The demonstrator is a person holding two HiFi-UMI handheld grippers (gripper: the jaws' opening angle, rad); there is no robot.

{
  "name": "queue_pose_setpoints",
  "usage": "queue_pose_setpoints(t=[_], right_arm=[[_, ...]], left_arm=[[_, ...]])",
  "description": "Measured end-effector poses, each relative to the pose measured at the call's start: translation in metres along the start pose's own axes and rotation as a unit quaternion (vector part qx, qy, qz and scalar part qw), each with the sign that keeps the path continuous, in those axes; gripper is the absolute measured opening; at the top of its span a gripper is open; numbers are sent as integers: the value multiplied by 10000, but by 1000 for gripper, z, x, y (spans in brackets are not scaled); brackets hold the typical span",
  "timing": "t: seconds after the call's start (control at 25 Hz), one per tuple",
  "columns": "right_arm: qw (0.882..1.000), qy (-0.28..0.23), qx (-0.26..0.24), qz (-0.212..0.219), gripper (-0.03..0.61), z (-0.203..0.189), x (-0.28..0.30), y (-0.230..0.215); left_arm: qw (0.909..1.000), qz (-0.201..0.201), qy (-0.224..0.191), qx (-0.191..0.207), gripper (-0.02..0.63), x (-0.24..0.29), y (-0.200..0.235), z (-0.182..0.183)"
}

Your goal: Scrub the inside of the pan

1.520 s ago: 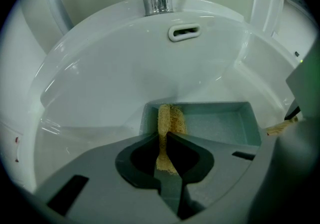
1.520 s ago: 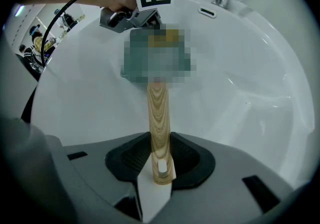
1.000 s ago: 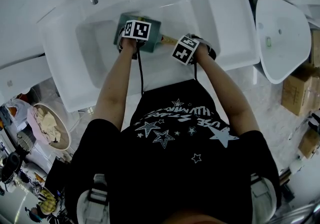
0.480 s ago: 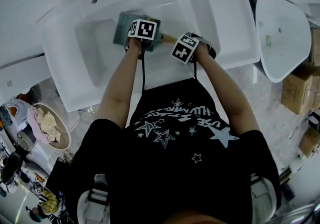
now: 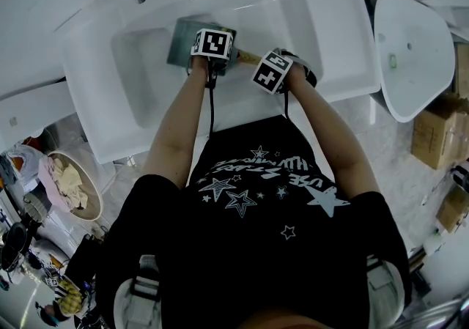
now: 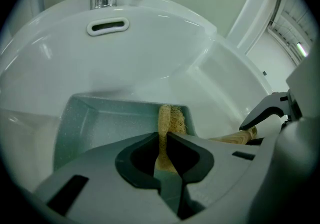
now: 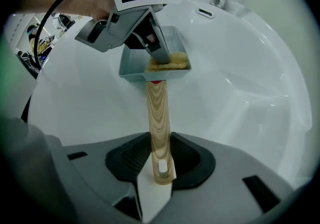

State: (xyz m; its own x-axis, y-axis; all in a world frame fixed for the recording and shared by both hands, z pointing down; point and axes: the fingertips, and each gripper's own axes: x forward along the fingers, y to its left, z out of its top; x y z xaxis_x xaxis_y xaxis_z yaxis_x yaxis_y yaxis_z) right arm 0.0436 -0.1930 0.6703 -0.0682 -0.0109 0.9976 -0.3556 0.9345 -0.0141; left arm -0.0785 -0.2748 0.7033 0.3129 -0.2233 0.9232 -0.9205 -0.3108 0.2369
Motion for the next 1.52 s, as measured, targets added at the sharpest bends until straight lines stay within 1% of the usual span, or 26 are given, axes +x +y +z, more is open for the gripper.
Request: queue_pose_setpoints(t=[0.12,0.28,0.4,0.6,0.76,0.84,0.88,0.96,1.0,1.08,1.2,1.32,1.52], right_arm=[[10000,-8,17,9,120,0,0,0],[10000,-24,38,18,121,0,-1,-1],[9999,-44,102,-55,126,0,-2,-2],[9992,-205,315,-123,167,1,-12,-7],[9967,-472,599,-285,176,5,-28,-15],[9930,-668,909,-348,176,6,-38,-19],[9900,-737,1143,-373,176,4,-43,-21],[9816,-929,1614,-433,176,-1,-53,-27],[9770,-1129,1741,-492,176,2,-59,-31],[9689,-1557,1808,-658,171,13,-70,-41],[9590,-1973,1905,-709,152,28,-78,-45],[9515,-2172,2048,-743,128,38,-82,-47],[9444,-2523,1955,-790,64,41,-93,-40]], left_arm=[[9999,-20,-33,-109,51,0,5,-1],[9998,-112,-96,-117,51,-6,6,-1],[9997,-117,-142,-162,51,-21,8,-2],[9989,-244,-356,-208,51,-38,9,-1],[9980,-236,-564,-146,51,-57,14,2],[9973,-253,-683,-133,51,-66,17,3],[9966,-280,-759,-150,51,-71,18,4],[9950,-351,-919,-189,51,-81,18,7],[9942,-373,-988,-196,51,-86,17,8],[9930,-381,-1096,-216,51,-93,17,9],[9905,-452,-1262,-305,51,-103,14,5],[9879,-520,-1408,-399,51,-112,11,2],[9821,-496,-1709,-621,51,-131,-2,-6]])
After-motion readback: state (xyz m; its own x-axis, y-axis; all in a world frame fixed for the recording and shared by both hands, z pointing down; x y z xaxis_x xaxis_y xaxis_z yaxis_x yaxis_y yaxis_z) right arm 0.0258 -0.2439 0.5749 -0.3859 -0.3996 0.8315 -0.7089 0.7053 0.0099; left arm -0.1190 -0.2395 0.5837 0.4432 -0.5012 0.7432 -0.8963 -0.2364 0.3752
